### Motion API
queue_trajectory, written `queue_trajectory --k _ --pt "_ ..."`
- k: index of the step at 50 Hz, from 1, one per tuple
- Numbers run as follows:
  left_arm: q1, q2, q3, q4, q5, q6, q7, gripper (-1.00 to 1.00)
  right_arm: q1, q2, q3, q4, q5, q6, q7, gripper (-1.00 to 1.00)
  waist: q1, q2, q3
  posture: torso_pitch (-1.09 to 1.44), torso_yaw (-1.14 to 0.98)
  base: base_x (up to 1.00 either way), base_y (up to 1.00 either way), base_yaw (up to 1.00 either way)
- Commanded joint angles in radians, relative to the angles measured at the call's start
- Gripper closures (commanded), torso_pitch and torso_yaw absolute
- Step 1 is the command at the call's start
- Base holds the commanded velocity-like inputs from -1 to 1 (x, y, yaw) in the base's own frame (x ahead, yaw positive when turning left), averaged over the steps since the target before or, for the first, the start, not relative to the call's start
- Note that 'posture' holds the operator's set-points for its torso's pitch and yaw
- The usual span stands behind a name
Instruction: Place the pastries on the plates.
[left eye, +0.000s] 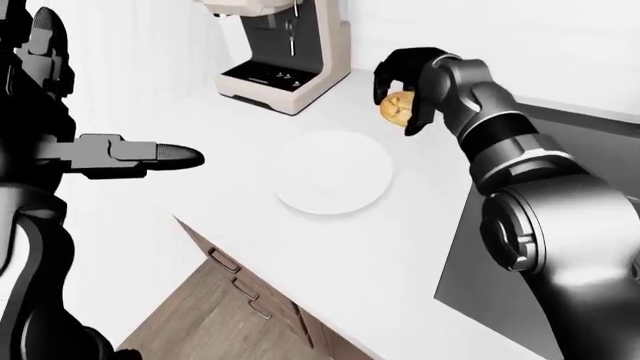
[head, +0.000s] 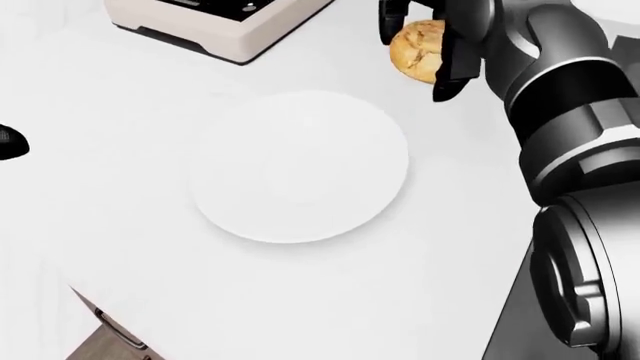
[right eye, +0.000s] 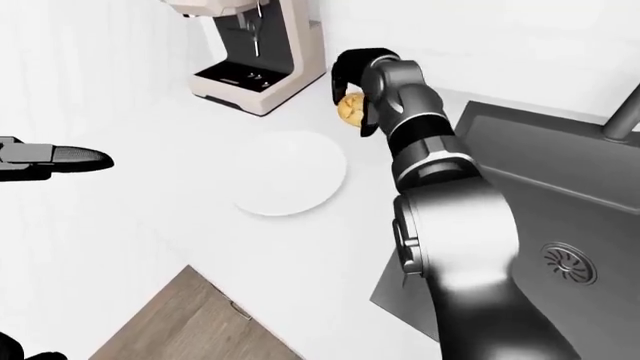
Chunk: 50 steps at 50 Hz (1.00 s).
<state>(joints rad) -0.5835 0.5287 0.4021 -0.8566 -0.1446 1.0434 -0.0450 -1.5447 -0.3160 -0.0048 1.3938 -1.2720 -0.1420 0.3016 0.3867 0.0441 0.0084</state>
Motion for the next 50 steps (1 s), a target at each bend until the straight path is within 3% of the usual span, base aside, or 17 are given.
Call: queue_trajectory --k 1,29,50 --pt "-0.022 0.013 0.015 -0.012 0.012 -0.024 0.007 -1.0 -0.041 -0.007 -0.006 -0.04 0.017 -0.074 -0.004 0.4 0.001 -0.001 -0.027 0.0 0.3 0.0 0.0 0.0" --pt "-0.032 0.013 0.015 -0.013 0.02 -0.018 -0.002 -1.0 -0.038 0.028 0.025 -0.055 0.108 -0.59 0.024 0.47 -0.008 -0.002 -0.019 0.0 0.3 0.0 0.0 0.0" --pt "-0.029 0.012 0.012 -0.008 0.03 -0.024 -0.009 -1.0 -0.008 0.054 0.027 -0.059 0.171 -0.724 0.121 0.43 -0.015 -0.004 -0.021 0.0 0.3 0.0 0.0 0.0"
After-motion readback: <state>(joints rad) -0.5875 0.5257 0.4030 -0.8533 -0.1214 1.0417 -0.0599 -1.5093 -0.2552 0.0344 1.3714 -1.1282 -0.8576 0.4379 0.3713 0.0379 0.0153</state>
